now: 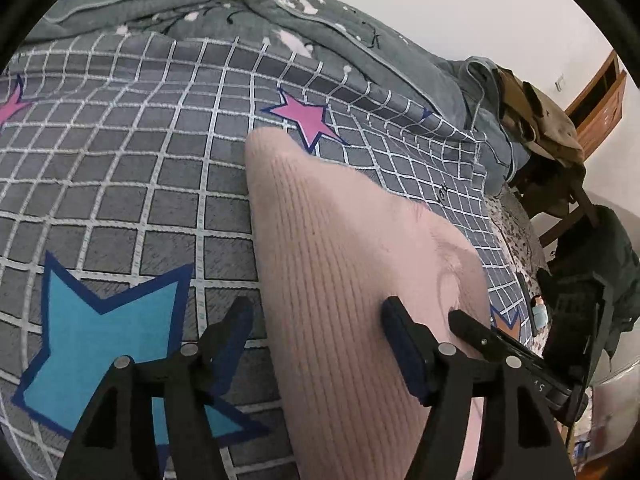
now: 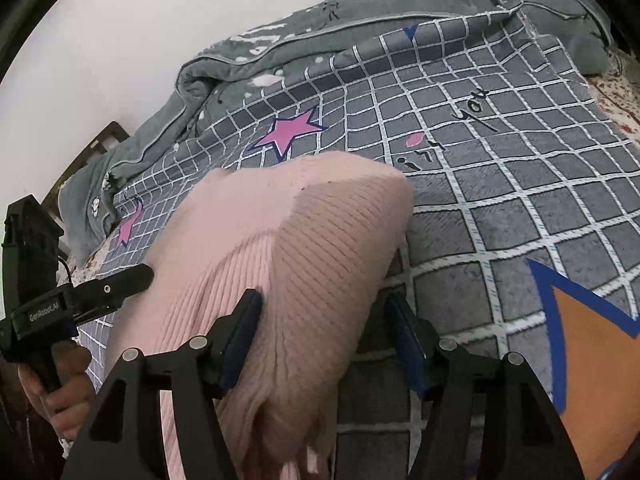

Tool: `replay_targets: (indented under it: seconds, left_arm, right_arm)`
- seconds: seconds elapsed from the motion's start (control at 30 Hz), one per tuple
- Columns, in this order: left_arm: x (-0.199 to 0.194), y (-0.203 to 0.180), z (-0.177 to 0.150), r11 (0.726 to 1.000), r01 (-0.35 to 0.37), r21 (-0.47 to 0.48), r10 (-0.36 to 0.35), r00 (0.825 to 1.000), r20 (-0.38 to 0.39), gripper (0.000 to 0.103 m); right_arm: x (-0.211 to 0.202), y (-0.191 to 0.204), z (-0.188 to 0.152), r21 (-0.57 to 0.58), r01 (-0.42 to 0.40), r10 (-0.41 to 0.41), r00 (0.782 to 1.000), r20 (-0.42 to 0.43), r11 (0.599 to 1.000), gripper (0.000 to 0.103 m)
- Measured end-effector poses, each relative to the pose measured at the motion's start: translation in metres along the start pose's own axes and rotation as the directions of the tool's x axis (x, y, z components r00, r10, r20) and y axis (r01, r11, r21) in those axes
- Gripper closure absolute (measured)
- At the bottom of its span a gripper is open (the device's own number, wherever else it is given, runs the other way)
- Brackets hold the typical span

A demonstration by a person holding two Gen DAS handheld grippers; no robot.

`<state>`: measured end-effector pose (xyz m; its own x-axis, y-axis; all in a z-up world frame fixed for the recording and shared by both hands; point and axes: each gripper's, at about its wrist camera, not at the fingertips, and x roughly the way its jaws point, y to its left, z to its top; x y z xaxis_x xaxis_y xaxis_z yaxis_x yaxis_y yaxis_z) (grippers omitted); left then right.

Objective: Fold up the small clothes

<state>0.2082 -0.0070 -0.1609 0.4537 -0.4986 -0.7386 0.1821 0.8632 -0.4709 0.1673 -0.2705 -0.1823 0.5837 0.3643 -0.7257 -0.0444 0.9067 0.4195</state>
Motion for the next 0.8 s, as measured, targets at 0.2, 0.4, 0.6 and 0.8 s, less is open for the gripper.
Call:
replay_targets:
  seconds: [0.2, 0.4, 0.6, 0.8]
  left_arm:
    - [0.012, 0.005, 0.002, 0.999, 0.040, -0.014, -0.040, 0.999, -0.015, 0.038]
    - [0.012, -0.004, 0.004, 0.999, 0.027, 0.035, -0.027, 1.000, 0.003, 0.051]
    - [-0.001, -0.014, 0.005, 0.994, -0.025, 0.102, 0.019, 0.998, 0.055, 0.062]
    - [-0.022, -0.010, 0.019, 0.991, -0.062, 0.121, 0.048, 0.992, 0.115, 0.075]
  right_arm:
    - [0.012, -0.001, 0.004, 0.014, -0.016, 0.016, 1.000, -0.007, 1.000, 0.041]
    - [0.016, -0.001, 0.009, 0.027, -0.046, 0.047, 0.998, -0.034, 0.999, 0.040]
    - [0.005, 0.021, 0.010, -0.041, -0.058, 0.059, 0.998, 0.014, 0.997, 0.074]
    - [-0.001, 0.041, 0.023, -0.039, -0.074, 0.077, 0.994, 0.074, 0.996, 0.078]
